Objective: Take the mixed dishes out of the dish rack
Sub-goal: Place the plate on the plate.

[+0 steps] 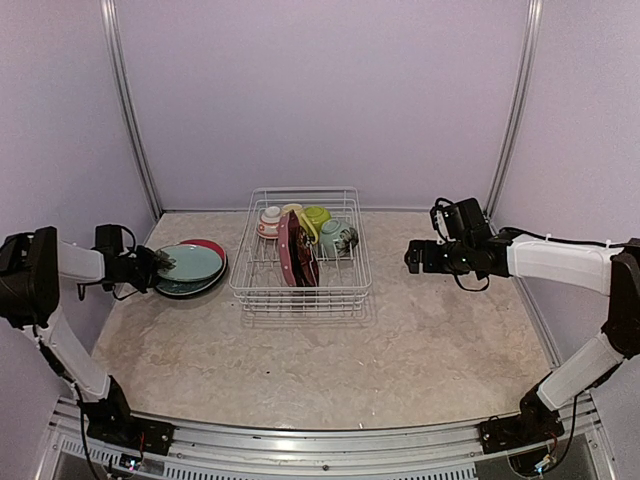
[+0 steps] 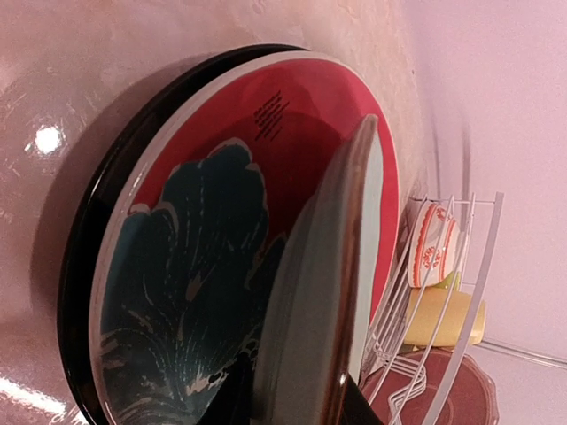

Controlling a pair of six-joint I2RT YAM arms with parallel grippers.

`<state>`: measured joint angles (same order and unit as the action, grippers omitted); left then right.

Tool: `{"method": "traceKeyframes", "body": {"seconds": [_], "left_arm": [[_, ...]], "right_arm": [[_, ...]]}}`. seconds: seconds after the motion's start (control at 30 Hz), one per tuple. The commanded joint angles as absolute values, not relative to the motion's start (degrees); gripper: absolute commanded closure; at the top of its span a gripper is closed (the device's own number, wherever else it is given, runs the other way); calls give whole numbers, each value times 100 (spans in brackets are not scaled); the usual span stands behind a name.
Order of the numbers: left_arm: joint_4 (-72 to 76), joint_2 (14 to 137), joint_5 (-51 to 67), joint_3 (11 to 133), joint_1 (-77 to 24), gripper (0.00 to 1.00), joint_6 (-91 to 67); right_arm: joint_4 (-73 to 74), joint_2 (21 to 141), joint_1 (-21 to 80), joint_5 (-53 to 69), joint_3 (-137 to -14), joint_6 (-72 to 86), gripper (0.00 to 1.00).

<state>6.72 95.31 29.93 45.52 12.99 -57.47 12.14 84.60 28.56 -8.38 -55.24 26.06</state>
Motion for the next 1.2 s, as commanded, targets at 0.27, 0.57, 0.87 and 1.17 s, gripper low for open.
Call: {"method": "traceKeyframes", "body": {"seconds": [0.27,0.57,0.87,1.17], "left_arm": [[-428,8989,2427,4994,1076,56,-5264],[-1287,8814,1882,5222,924,35,-5049],[-1647,8948,1422,5496,756,19,-4997],[-1855,9159,1260,5888,601,8,-5004]], "right_arm": [[1183,8478,2971,-810,-5552,2636,0],[1150,8474,2965,-790,-5510,2614,0],[1134,8437,2971,-796,-5473,2627,0],[1200,8324,2971,-864,-5423,2627,0]]}}
